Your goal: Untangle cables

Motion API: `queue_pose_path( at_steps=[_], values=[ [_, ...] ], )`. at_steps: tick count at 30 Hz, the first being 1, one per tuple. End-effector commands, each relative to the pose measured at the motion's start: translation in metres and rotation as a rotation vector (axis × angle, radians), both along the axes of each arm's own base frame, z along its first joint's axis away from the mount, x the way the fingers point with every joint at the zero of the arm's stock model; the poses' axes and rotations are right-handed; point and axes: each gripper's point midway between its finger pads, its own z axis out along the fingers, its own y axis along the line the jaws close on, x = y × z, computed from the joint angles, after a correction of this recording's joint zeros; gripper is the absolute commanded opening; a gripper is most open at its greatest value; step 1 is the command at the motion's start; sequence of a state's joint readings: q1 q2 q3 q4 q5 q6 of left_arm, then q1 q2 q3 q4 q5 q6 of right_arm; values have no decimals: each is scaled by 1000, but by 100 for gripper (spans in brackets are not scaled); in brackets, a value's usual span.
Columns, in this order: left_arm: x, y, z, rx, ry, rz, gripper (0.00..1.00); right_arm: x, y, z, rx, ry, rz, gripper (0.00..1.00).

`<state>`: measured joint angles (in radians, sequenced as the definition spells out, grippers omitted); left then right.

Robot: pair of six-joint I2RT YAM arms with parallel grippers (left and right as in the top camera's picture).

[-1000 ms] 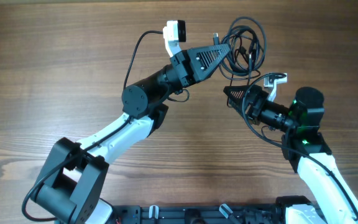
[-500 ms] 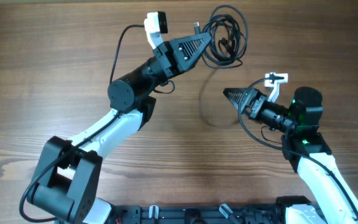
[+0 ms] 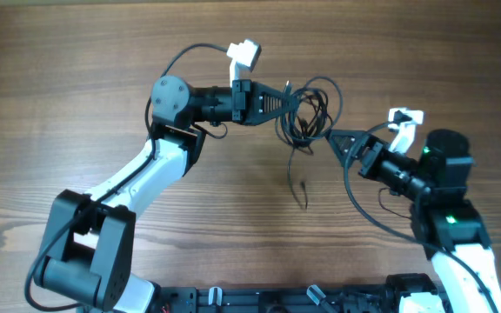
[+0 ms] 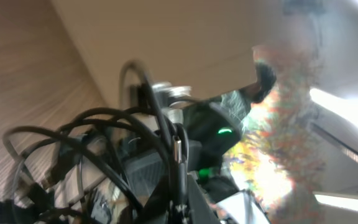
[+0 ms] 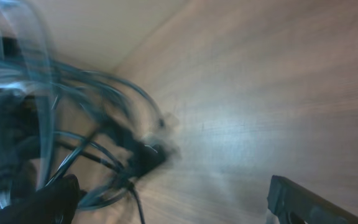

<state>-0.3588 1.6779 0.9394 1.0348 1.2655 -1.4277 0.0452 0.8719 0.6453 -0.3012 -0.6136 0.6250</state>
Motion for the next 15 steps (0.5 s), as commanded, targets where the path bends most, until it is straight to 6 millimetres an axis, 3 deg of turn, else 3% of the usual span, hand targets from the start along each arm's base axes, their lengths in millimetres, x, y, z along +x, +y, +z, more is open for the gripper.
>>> queue_pose_path(
  at_steps=[1,5,9,15],
  values=[
    [3,1,-23,58,-103,-2,4,-2,-12,52,-194,-230,13,99],
    [22,2,-70,191,0,114,4,-11,-12,61,-235,-265,35,100],
    [34,18,-135,433,99,262,4,-12,-15,54,-270,-257,39,99],
    [30,43,-173,740,73,312,4,-11,-19,54,-319,-272,39,100]
  ],
)
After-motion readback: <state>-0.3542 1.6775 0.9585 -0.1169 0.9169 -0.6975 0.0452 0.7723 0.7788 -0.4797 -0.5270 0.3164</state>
